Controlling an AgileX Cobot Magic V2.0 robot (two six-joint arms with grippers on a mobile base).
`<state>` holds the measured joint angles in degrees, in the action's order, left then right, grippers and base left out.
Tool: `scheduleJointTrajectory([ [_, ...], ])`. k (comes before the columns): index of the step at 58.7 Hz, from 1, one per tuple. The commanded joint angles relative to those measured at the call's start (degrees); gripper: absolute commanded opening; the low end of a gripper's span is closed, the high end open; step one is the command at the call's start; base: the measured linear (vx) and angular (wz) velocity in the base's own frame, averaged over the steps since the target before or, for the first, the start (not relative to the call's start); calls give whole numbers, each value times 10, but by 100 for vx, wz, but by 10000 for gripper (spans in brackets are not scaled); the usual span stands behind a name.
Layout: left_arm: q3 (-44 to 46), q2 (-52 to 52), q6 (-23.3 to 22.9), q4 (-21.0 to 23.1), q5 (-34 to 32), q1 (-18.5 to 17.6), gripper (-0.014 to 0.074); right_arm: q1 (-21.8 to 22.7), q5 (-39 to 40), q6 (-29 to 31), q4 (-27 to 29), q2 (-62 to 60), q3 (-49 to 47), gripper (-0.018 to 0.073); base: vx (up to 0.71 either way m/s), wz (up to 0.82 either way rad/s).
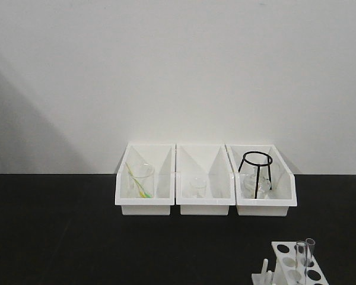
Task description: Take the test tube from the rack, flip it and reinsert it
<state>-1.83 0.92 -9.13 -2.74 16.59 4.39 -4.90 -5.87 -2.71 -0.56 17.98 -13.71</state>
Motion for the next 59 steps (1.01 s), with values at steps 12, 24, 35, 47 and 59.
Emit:
scheduleJointTrajectory([
  [12,0,6,0,3,-50,-4,-6,3,98,1,-3,156,-21,137,0,0],
  [24,0,6,0,3,-50,-4,-6,3,194,-2,-3,274,-21,389,0,0],
  [35,0,6,0,3,-50,-4,-6,2,291,-7,-52,384,-21,522,0,0],
  [47,0,6,0,3,-50,-4,-6,2,413,-100,-147,487,-21,510,0,0],
  [59,0,6,0,3,-50,-4,-6,2,508,-104,-159,577,-21,467,0,0],
])
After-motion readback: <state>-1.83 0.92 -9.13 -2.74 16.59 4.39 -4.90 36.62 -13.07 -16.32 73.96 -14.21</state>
